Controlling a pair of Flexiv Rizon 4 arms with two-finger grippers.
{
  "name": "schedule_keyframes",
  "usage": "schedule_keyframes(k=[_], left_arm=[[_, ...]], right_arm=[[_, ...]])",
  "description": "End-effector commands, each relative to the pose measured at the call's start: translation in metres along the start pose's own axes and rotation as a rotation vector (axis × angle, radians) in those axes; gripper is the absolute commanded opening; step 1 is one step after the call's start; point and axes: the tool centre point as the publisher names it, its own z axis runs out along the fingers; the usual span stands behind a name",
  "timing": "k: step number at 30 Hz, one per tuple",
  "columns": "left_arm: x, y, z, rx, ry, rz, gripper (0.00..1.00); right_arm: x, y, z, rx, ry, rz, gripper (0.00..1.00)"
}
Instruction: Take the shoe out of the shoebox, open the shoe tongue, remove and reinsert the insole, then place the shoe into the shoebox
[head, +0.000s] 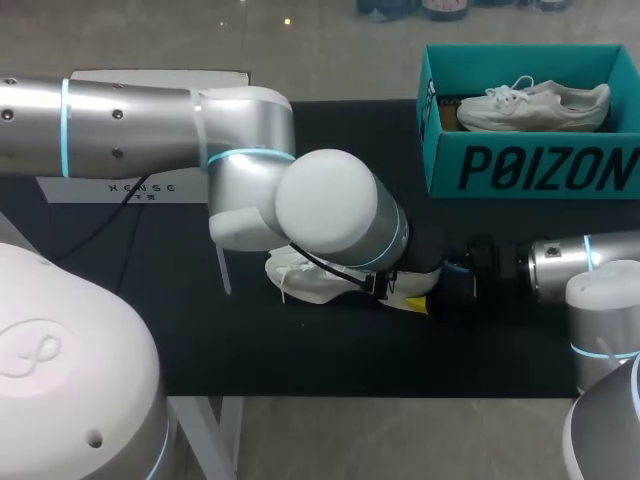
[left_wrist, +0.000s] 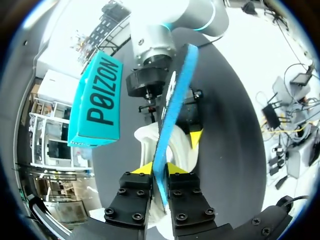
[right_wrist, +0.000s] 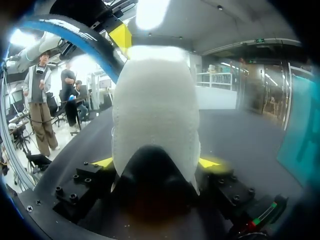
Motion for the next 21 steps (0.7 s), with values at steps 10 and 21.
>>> schedule_keyframes(k=[10,21], left_arm=[[-0.004,-0.001,-0.01,0.101,-0.004,-0.03,0.0],[-0.036,-0.029,-0.09,0.288,0.01,-0.059,0.0]], right_arm=[[0.0,-0.005,0.004,0.001,-0.001,0.001,0.0],[0.0,-0.005,0.004,0.001,-0.001,0.001,0.0]])
